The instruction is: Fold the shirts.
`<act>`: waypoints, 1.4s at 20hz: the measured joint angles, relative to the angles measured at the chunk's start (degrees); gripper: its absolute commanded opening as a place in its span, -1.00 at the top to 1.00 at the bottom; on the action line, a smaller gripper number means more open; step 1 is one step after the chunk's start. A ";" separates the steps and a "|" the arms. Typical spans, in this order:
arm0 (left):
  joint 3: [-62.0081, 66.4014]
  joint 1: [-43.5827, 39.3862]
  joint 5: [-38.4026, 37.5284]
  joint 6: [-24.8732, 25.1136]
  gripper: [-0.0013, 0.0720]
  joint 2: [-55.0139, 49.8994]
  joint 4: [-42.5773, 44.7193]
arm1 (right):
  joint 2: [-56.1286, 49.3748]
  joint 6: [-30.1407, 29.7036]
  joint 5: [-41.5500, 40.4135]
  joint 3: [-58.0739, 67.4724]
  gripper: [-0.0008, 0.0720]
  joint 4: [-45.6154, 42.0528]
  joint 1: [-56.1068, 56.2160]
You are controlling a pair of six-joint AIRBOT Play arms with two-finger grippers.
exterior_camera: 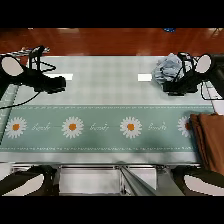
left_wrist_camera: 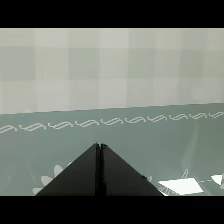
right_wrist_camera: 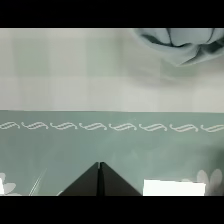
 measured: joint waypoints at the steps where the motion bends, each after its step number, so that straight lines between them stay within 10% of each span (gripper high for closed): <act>1: 0.00 0.00 0.00 0.00 0.91 0.00 0.00 | 0.02 0.00 0.00 0.00 0.91 0.00 0.00; 19: 0.00 0.00 3.76 0.02 0.91 -0.02 0.00 | 0.02 0.02 -3.80 0.00 0.91 -0.02 0.00; 21: 0.00 0.07 6.51 0.02 0.90 -0.24 0.00 | 0.00 0.00 -7.85 0.00 0.44 -0.13 0.00; 22: 0.00 0.13 8.00 0.02 0.81 -0.42 -0.02 | 0.00 -0.02 -10.64 0.00 -0.04 -0.22 0.00; 25: 0.00 0.81 13.27 0.11 -0.41 -1.44 0.37 | -0.09 -0.07 -20.17 0.22 -0.17 -2.91 -0.02; 28: 0.00 2.69 16.74 0.00 -0.41 -2.75 2.47 | -2.43 1.97 -27.71 3.39 -0.16 -8.33 -1.97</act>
